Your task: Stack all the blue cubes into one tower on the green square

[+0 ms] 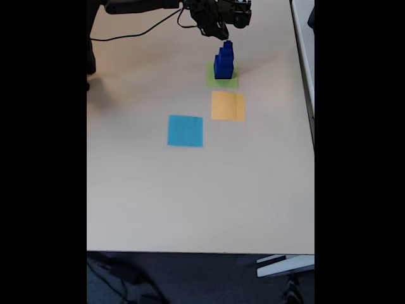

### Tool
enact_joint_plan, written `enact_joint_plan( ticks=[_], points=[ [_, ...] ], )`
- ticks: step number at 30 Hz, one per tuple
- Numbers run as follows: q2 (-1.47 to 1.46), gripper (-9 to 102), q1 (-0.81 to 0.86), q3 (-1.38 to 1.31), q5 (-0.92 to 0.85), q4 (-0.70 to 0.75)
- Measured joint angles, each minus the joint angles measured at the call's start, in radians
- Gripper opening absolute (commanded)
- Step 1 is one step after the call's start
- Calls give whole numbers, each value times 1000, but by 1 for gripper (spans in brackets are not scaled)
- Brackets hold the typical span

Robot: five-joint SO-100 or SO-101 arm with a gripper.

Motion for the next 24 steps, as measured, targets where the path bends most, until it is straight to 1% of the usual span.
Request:
enact_joint_plan(
  ticks=[24],
  points=[
    [0,0,6,0,-17,0]
  ],
)
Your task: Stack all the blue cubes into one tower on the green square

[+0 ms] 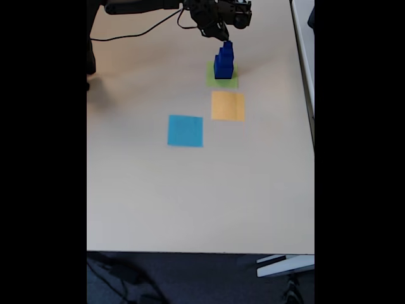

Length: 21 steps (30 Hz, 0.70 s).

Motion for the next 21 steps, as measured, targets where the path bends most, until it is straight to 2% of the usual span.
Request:
enact_joint_plan(
  ticks=[21],
  points=[
    [0,0,5,0,-8,0]
  ],
)
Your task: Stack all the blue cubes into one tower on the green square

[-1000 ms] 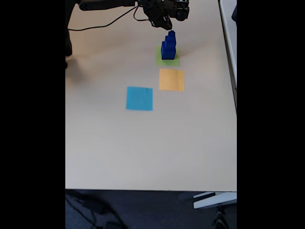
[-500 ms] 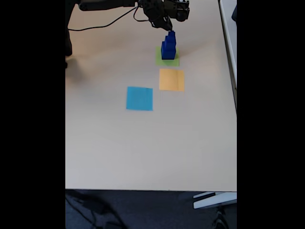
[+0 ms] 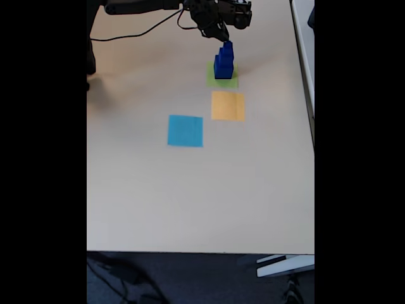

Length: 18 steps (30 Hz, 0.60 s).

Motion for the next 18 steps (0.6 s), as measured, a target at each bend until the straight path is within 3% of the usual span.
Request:
enact_joint_plan(
  ticks=[18],
  points=[
    [0,0,2,0,-6,0]
  ],
)
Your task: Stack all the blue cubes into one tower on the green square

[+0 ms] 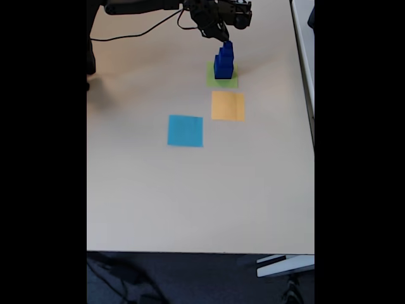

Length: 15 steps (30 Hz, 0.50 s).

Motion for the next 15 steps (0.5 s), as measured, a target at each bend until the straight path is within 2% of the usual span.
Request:
enact_joint_plan(
  ticks=[15],
  points=[
    [0,0,-26,0,15,0]
  ],
)
